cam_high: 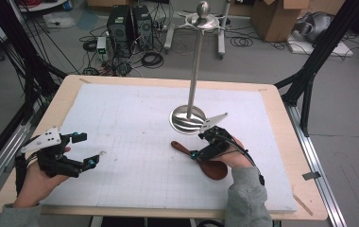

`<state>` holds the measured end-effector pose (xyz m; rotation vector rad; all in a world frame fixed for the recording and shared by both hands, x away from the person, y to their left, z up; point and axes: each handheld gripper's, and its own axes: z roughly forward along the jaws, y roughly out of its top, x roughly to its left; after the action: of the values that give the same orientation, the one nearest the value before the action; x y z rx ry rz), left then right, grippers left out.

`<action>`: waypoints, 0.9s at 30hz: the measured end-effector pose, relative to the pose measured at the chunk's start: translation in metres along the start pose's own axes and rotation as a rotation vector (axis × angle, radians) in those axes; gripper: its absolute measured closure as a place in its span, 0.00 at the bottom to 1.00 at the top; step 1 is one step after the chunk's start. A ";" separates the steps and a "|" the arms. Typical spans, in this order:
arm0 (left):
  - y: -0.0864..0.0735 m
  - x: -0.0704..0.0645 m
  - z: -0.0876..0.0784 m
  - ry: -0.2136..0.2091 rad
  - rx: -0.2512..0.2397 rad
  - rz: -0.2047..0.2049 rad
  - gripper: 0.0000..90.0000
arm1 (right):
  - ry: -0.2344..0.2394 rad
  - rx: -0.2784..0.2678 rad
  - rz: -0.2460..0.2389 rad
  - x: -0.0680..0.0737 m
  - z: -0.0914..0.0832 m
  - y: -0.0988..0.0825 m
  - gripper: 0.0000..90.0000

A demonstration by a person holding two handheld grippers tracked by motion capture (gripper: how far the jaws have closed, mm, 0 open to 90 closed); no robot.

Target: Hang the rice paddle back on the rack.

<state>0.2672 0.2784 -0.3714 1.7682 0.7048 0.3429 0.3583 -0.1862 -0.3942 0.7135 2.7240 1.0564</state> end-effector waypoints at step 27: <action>-0.004 0.002 -0.010 0.029 0.007 -0.007 0.02 | 0.047 0.156 -0.021 0.002 0.022 0.003 0.37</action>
<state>0.2619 0.2880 -0.3728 1.7703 0.7342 0.3622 0.3635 -0.1701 -0.4084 0.6880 2.8723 0.8738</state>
